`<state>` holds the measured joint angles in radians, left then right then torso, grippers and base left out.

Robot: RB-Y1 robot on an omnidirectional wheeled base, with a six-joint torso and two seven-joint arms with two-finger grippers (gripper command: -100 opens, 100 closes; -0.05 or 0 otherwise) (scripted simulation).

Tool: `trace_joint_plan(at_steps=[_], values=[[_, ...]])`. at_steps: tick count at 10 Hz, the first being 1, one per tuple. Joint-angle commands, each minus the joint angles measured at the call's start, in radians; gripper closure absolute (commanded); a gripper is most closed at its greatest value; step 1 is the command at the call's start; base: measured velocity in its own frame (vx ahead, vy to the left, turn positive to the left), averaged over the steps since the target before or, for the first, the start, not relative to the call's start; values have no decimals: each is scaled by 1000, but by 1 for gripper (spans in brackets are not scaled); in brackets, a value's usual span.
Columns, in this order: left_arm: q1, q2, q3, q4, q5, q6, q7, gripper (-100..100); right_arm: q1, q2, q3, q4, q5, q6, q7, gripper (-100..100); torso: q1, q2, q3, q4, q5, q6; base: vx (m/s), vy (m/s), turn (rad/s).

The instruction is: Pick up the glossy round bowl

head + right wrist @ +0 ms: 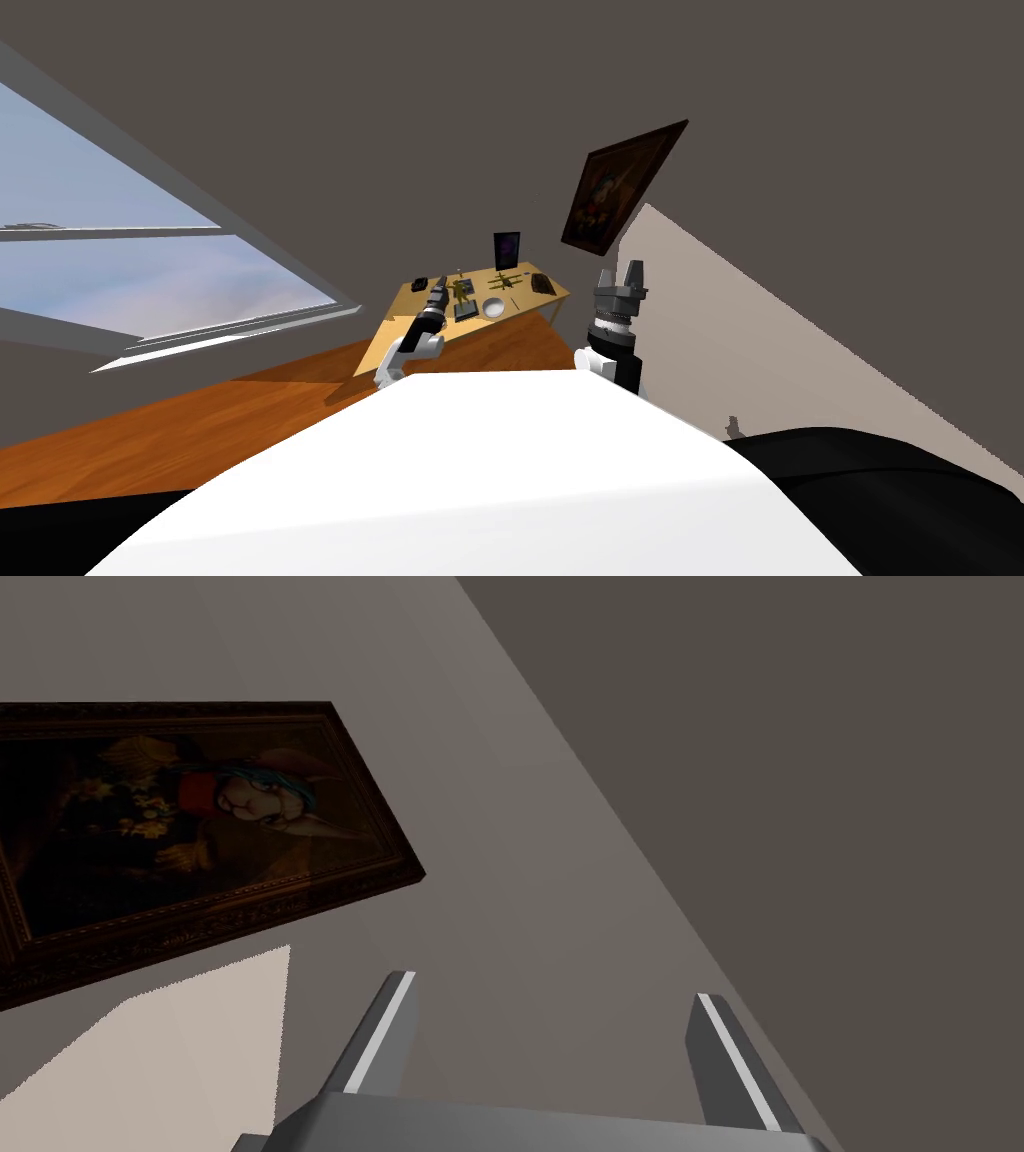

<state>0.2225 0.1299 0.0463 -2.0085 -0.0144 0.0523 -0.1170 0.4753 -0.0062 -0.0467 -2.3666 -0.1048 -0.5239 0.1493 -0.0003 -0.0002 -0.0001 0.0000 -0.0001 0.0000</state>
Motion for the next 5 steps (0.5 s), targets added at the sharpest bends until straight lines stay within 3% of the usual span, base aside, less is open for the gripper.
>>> trace_joint_plan(at_steps=[1, 2, 3, 5], values=[[-9, 4, 2, 9, 5, 50, -6, -100, 0, 0, 0, 0, 0, 0, 0, 0, 0, 0, 0, 0, 0, 0, -3, -4, -18], [-9, 4, 2, 9, 5, 56, -6, -100, 0, 0, 0, 0, 0, 0, 0, 0, 0, 0, 0, 0, 0, 0, 0, 0, 0], [-39, 6, 5, 43, 11, 95, -18, -100, 0, 0, 0, 0, 0, 0, 0, 0, 0, 0, 0, 0, 0, 0, 0, -4, -26], [-39, 6, 5, 43, 11, 123, -18, -100, 0, 0, 0, 0, 0, 0, 0, 0, 0, 0, 0, 0, 0, 0, 0, -3, -9]])
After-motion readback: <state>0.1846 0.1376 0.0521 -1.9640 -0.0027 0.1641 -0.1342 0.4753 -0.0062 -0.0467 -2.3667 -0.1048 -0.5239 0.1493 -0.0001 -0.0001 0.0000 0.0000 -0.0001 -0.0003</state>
